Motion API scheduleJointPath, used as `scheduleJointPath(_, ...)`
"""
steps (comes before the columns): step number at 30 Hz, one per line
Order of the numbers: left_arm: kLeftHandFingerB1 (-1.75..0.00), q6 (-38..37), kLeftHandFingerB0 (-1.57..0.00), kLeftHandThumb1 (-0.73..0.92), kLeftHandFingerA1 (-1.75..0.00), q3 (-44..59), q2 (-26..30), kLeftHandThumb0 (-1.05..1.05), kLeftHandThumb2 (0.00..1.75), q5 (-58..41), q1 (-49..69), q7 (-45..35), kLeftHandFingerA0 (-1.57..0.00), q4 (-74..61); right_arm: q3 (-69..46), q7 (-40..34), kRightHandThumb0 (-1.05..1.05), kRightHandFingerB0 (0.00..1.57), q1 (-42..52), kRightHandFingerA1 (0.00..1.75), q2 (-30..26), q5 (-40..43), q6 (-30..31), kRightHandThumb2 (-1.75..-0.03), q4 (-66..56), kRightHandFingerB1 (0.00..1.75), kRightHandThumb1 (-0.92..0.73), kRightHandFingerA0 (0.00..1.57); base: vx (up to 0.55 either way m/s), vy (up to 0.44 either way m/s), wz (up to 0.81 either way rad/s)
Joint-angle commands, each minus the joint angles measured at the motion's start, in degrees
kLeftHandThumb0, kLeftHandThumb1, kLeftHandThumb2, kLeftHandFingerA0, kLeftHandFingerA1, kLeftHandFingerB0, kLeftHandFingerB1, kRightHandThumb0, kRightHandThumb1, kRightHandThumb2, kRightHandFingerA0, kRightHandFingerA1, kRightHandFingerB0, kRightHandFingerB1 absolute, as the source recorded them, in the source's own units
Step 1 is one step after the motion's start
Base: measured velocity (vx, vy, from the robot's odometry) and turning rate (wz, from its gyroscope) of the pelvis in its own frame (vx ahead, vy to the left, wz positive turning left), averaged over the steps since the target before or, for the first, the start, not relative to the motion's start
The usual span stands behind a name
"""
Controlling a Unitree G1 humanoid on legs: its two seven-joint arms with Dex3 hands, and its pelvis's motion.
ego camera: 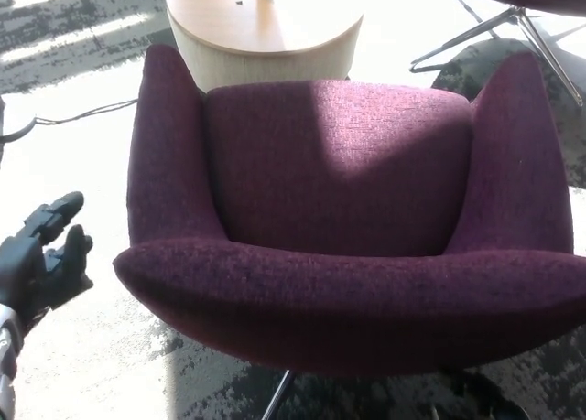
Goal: The robot stands in front of a sofa and uses its left hand to push the left side of the sofa
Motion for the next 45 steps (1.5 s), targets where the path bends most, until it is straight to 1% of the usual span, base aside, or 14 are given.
scheduleJointPath(1, -0.24, 2.9, -0.02, 0.67, -0.4, -2.8, -0.9, -1.04, 1.2, 2.0, -0.4, -0.7, -0.04, 0.8, 0.4, 0.4, -0.69, 0.29, -0.3, 0.32, -0.7, 0.2, -2.8, -0.62, 1.2, 0.29, -0.79, 0.4, 0.0, 0.0, 0.0)
scheduleJointPath(5, -0.47, 2.4, -0.04, 0.85, -0.6, -5.8, -2.3, -1.05, 0.68, 3.1, 1.0, -0.9, -0.02, 0.8, 0.0, 1.5, -0.67, 0.29, 0.3, 0.32, -0.4, 1.3, -2.4, -0.64, 0.6, 0.3, -0.78, 0.38, 0.0, 0.0, 0.0)
scheduleJointPath(8, -0.52, 3.4, -0.03, 0.63, -0.56, -8.6, -3.2, -1.05, 1.16, 4.8, 2.0, -1.5, -0.01, 0.8, -0.4, 1.2, -0.63, 0.16, 0.3, 0.53, -0.2, 1.7, -2.1, -0.99, 1.0, 0.43, -0.58, 0.35, 0.0, 0.0, 0.0)
scheduleJointPath(9, -0.54, 3.4, -0.05, 0.88, -0.63, -10.0, -3.3, -1.05, 0.72, 5.6, 2.2, -1.3, 0.0, 0.7, -0.2, 1.2, -0.63, 0.15, 0.5, 0.53, -0.3, 1.3, -3.0, -1.0, 1.3, 0.43, -0.59, 0.35, 0.0, 0.0, 0.0)
scheduleJointPath(13, -0.48, 3.3, -0.05, 0.91, -0.6, -13.1, -3.8, -1.05, 0.7, 5.9, 3.6, -3.7, 0.0, 0.4, -0.6, 0.9, -0.66, 0.19, 0.6, 0.53, 0.0, 1.7, -3.2, -1.0, 1.7, 0.43, -0.61, 0.38, 0.0, 0.0, 0.0)
scheduleJointPath(19, -0.52, -1.0, -0.12, 0.72, -0.54, -19.3, -4.5, -1.05, 1.24, 8.2, 5.7, -5.1, 0.0, -2.9, -0.1, 0.7, -0.68, 0.21, -0.1, 0.53, -0.1, 1.2, -4.0, -1.01, 2.5, 0.44, -0.62, 0.39, 0.0, 0.0, 0.0)
scheduleJointPath(23, -0.41, -2.3, -0.14, 0.92, -0.55, -22.0, -4.9, -1.05, 0.7, 8.3, 6.8, -5.5, -0.09, -5.2, 0.1, 0.4, -0.73, 0.35, -0.5, 0.35, -0.1, 1.1, -3.6, -0.67, 2.7, 0.33, -0.72, 0.42, 0.0, 0.0, 0.0)
scheduleJointPath(31, -0.38, -3.6, -0.2, 0.89, -0.51, -29.6, -7.8, -1.05, 0.68, 8.6, 12.3, -6.2, -0.09, -15.2, 0.0, 1.2, -0.67, 0.39, -0.2, 0.33, 0.2, 1.6, -2.8, -0.64, 2.4, 0.33, -0.77, 0.42, 0.0, 0.0, 0.01)
scheduleJointPath(33, -0.47, -2.4, -0.16, 0.66, -0.51, -31.7, -8.3, -0.98, 1.11, 8.0, 14.6, -6.9, -0.08, -19.6, 0.8, 0.6, -0.71, 0.36, 0.6, 0.35, -0.1, 0.6, -3.4, -0.67, 2.5, 0.33, -0.74, 0.43, 0.0, 0.0, 0.0)
scheduleJointPath(35, -0.38, -0.2, -0.22, 0.88, -0.5, -33.0, -8.0, -1.05, 0.68, 8.0, 15.3, -7.3, -0.07, -21.7, 1.1, 0.7, -0.68, 0.27, 0.8, 0.52, -0.3, 0.4, -4.2, -1.01, 2.8, 0.45, -0.66, 0.4, 0.0, 0.0, 0.0)
scheduleJointPath(38, -0.45, -0.6, -0.15, 0.68, -0.48, -35.0, -9.0, -1.01, 1.11, 8.2, 14.4, -7.1, -0.07, -22.1, 0.3, 1.3, -0.62, 0.43, 0.5, 0.35, 0.1, 1.8, -3.6, -0.63, 2.9, 0.34, -0.78, 0.46, 0.0, 0.0, 0.0)
scheduleJointPath(39, -0.35, 0.1, -0.19, 0.89, -0.46, -35.4, -9.6, -1.02, 0.67, 7.6, 14.3, -7.2, -0.08, -22.4, 0.2, 1.6, -0.64, 0.44, 0.8, 0.35, 0.1, 2.1, -3.6, -0.64, 2.5, 0.34, -0.77, 0.46, 0.0, 0.0, 0.0)
scheduleJointPath(42, -0.33, 1.5, -0.22, 0.86, -0.39, -36.9, -11.3, -1.0, 0.67, 7.7, 13.9, -6.9, -0.15, -22.3, -0.7, 3.9, -0.72, 0.42, 1.2, 0.39, 0.7, 3.9, -3.5, -0.69, 2.6, 0.37, -0.65, 0.49, -0.01, 0.002, 0.02)
scheduleJointPath(45, -0.48, -0.1, -0.2, 0.64, -0.49, -38.8, -13.4, -0.93, 1.08, 8.4, 12.4, -6.5, -0.13, -21.9, 0.9, 1.4, -0.69, 0.39, 0.6, 0.34, -0.2, 0.5, -7.6, -0.65, 4.2, 0.32, -0.82, 0.46, 0.0, 0.0, 0.0)
